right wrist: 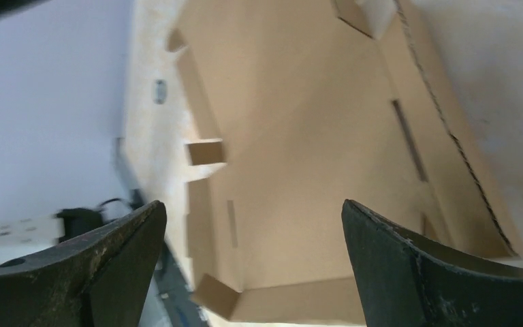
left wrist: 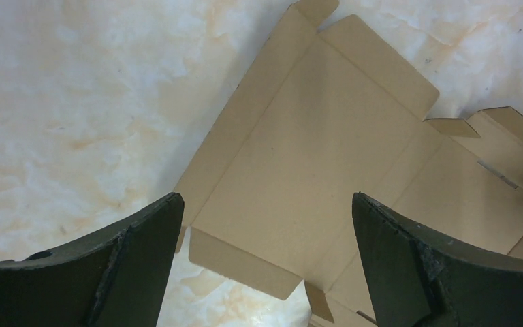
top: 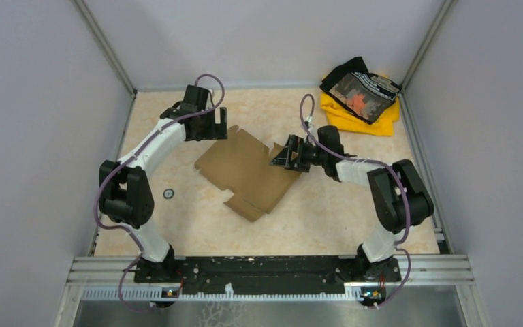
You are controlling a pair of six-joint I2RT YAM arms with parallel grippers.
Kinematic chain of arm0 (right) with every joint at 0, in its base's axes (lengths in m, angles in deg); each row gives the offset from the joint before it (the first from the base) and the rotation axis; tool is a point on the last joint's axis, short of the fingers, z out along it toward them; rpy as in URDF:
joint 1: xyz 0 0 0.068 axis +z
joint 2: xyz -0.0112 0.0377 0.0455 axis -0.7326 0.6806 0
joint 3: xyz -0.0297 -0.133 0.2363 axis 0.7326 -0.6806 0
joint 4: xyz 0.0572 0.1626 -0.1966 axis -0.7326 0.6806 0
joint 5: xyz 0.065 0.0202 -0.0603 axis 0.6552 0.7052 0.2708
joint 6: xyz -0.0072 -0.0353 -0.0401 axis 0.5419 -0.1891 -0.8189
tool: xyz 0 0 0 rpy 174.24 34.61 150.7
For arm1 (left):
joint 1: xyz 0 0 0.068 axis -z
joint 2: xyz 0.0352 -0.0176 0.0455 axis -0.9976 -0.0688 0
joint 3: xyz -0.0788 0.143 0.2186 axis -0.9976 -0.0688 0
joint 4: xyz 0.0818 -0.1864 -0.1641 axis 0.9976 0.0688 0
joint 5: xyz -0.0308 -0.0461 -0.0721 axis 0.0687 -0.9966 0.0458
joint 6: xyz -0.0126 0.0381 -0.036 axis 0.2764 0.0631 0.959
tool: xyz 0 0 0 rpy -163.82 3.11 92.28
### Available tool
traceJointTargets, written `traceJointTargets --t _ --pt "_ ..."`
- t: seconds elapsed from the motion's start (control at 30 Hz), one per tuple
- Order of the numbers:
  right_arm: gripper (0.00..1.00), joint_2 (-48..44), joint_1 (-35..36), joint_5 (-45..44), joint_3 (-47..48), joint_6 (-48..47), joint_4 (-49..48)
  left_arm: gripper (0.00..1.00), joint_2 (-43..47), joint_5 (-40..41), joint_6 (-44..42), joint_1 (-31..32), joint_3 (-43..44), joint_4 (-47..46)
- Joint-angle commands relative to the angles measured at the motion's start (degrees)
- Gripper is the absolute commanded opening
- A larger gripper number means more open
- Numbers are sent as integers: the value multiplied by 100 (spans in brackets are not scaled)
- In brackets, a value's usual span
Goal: Fold the paper box
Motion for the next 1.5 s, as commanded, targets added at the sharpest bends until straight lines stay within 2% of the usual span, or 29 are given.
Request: traceJointTargets --t 0.0,0.07,0.2,0.3,0.47,0.53,0.83,1.13,1.33,1.47 --pt "98 -857 409 -1532 546 -1427 1928 99 -254 -1672 -45 -556 -347 -1000" --pt "99 -1152 475 -2318 666 -1734 2528 99 -380 -1924 -42 -707 -392 -1092" --pt "99 -1496 342 -2484 606 -1675 2744 99 -540 -2378 209 -988 -540 -1501" --pt "98 -1491 558 -2684 798 -1905 3056 99 -726 -2327 258 -1059 -499 -1618" --pt "81 -1057 1107 -3157 1253 -2178 3593 99 -968 -2398 374 -1158 -498 -1623" --pt "78 -930 1266 -3319 1280 -2164 3673 99 -968 -2317 386 -1172 -596 -1657" --pt "70 -477 1398 -3508 887 -1901 3248 99 -1177 -2375 419 -1221 -694 -1829" --pt "67 -72 1488 -3590 910 -1867 3148 99 -1466 -2448 476 -1282 -606 -1950" --pt "56 136 1549 -3923 826 -1855 3279 99 -1539 -2569 498 -1296 -591 -1961" --pt "54 220 1575 -4049 780 -1848 3283 98 -1507 -2829 516 -1300 -618 -2026"
